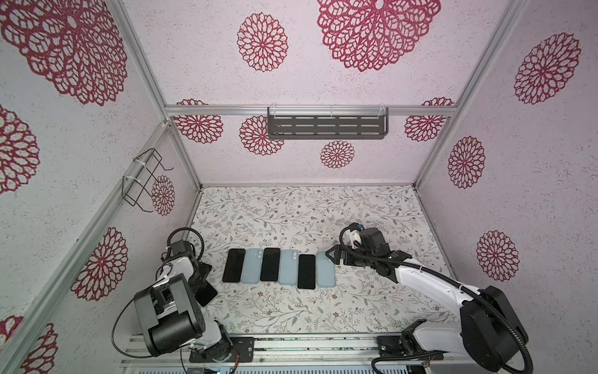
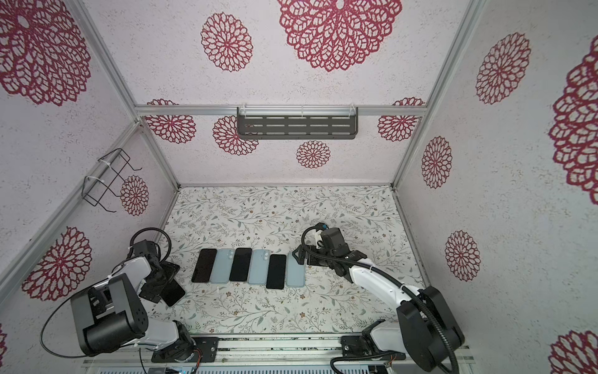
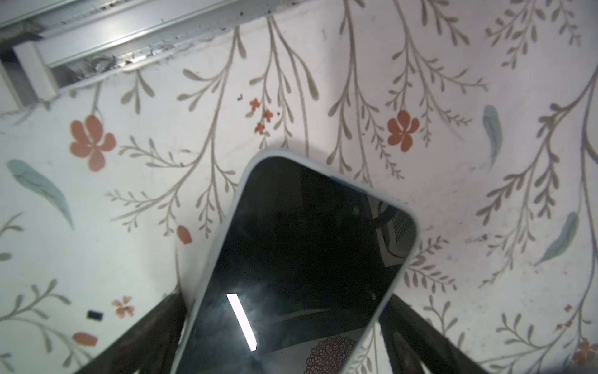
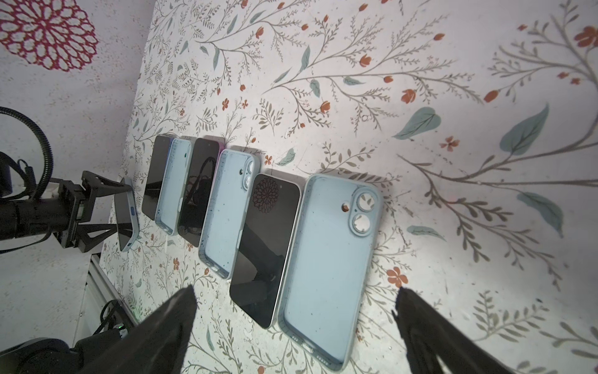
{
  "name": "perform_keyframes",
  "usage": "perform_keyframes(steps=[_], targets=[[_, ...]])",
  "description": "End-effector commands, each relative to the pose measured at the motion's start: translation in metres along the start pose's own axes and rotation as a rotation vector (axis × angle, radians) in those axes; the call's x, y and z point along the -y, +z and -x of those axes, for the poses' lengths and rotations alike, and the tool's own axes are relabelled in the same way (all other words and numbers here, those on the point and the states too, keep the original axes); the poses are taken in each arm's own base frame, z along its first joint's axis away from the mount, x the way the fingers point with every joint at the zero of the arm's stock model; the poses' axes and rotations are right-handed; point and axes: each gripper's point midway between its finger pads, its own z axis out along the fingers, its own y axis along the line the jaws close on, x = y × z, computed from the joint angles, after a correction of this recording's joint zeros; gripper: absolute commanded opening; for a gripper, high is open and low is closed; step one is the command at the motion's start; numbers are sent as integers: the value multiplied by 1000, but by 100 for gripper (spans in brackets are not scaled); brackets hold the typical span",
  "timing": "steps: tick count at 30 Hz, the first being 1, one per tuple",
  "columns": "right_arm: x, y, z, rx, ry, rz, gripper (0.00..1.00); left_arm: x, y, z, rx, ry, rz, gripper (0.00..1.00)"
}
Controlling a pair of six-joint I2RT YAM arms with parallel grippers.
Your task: Take the phone out of the phone case
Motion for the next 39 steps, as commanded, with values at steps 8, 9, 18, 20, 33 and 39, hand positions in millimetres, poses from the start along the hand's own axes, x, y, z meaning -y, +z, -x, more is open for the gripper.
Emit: perform_keyframes(steps=[8, 9, 18, 20, 33, 39], targets=[[-17, -2, 18, 36, -12, 41, 99, -6, 15, -12, -67, -23, 55, 97], [-17, -2, 18, 36, -13, 42, 99, -6, 15, -13, -68, -23, 54, 97], [-17, 0, 17, 34, -9, 48, 99, -5, 9, -16, -64, -27, 20, 98], [-19, 1, 15, 31, -15, 60, 99, -3, 5, -14, -56, -31, 2, 97], [-57, 10, 0, 7, -68, 170, 99, -2, -13, -15, -41, -44, -52, 78], [-61, 17, -13, -22, -78, 194, 99, -6, -23, -14, -10, -48, -72, 71]])
